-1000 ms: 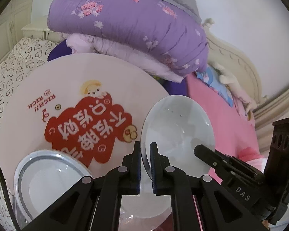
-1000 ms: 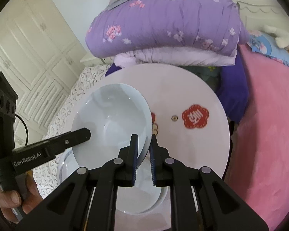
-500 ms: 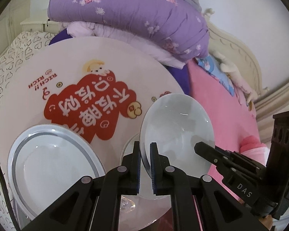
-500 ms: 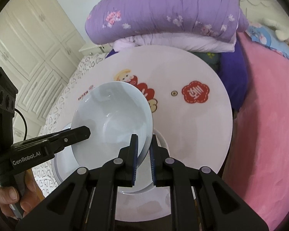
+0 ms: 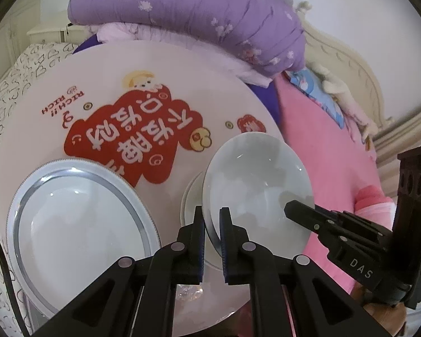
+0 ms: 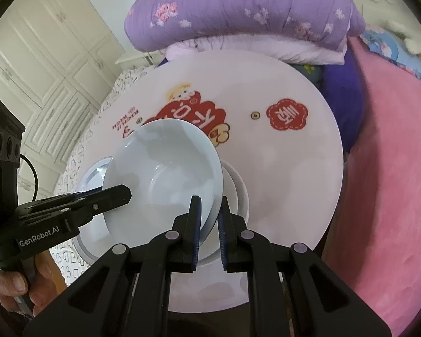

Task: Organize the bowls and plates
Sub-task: 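Carry the small white bowl with both grippers back toward the bowl stack, then lower the small bowl into the bowl stack with both grippers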

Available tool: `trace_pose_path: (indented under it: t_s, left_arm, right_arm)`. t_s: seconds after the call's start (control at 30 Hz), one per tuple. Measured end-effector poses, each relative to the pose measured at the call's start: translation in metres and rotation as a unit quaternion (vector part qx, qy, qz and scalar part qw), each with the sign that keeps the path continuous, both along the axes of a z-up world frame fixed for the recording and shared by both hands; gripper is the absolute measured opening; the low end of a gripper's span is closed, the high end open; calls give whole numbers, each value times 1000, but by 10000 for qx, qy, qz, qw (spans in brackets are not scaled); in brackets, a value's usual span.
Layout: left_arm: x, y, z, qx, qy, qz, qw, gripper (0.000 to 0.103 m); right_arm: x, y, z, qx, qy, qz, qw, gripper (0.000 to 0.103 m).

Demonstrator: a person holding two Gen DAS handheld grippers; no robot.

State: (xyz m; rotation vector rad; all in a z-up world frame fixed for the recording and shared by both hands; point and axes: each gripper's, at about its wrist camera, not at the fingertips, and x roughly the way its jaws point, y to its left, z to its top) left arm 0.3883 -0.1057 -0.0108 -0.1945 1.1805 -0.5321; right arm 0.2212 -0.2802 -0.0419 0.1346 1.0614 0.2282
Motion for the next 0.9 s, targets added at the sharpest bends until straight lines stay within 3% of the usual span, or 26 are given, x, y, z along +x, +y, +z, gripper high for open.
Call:
trace_pose_path:
  t_s: [0.5, 0.9]
  left_arm:
    - [1, -15, -22, 223, 150, -25, 9996, 7]
    - [1, -18, -19, 399, 51, -142, 9991, 7]
  right_arm:
    - [0, 1, -15, -173, 250, 92, 9995, 14]
    - [4, 8, -15, -387, 360, 224, 9984, 15]
